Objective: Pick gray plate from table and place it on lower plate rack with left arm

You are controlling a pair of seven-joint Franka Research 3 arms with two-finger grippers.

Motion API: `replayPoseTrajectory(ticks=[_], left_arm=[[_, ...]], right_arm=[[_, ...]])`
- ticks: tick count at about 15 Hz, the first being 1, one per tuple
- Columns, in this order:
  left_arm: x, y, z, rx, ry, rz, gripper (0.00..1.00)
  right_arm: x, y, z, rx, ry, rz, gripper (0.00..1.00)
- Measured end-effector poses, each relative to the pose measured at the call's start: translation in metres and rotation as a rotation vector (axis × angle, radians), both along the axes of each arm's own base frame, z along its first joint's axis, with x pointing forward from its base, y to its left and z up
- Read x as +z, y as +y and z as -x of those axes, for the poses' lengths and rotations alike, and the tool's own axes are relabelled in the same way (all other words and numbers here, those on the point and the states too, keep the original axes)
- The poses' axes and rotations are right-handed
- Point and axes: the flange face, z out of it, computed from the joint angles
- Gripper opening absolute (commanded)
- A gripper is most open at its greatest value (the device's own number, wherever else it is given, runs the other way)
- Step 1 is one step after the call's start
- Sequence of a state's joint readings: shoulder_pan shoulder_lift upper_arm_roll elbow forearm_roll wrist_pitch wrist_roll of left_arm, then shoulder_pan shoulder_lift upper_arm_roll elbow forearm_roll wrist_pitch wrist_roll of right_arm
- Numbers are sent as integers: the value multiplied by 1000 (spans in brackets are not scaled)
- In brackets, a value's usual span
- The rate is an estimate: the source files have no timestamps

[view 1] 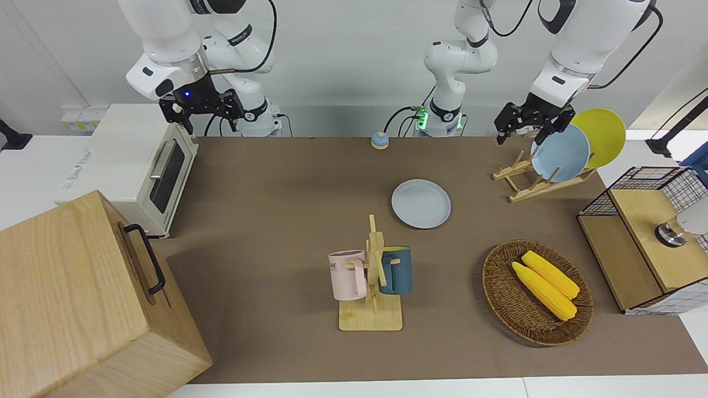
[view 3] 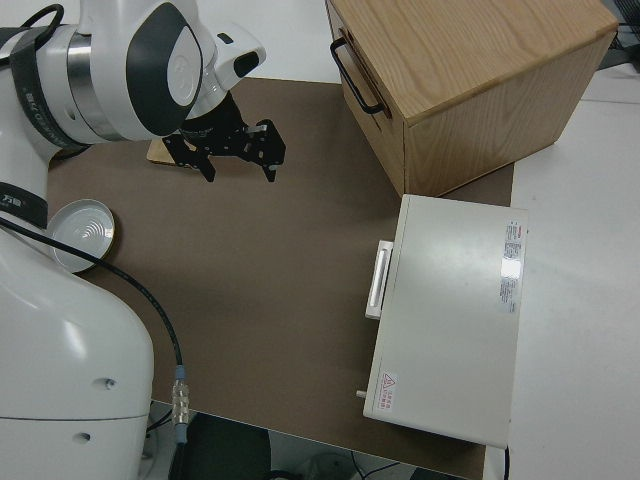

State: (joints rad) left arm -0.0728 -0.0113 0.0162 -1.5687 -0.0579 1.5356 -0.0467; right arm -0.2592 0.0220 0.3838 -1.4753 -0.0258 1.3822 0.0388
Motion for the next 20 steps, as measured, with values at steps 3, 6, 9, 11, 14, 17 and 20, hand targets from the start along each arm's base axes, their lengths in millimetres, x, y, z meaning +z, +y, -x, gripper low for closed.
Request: replayPoseTrajectory(ticks=[3,6,9,11,14,17,20], left_arm=[[-2,-1,0,-1,5,0,995],[-5,0,-2,-1,9,-4,995],[-6,0,-2,-2,11,-16,995],[-6,0,-2,-2,11,-19,995],[-6,0,-2,-2,11,-20,995],[-15,-1,-2,0,30,-21,995],[-52,-7,-1,15,64,-1,995]], right_arm=[[0,0,0,0,0,0,983],[0,0,0,0,0,0,983],[0,0,0,0,0,0,983],[0,0,0,0,0,0,983],[0,0,0,0,0,0,983],[0,0,0,0,0,0,983],[0,0,0,0,0,0,983]])
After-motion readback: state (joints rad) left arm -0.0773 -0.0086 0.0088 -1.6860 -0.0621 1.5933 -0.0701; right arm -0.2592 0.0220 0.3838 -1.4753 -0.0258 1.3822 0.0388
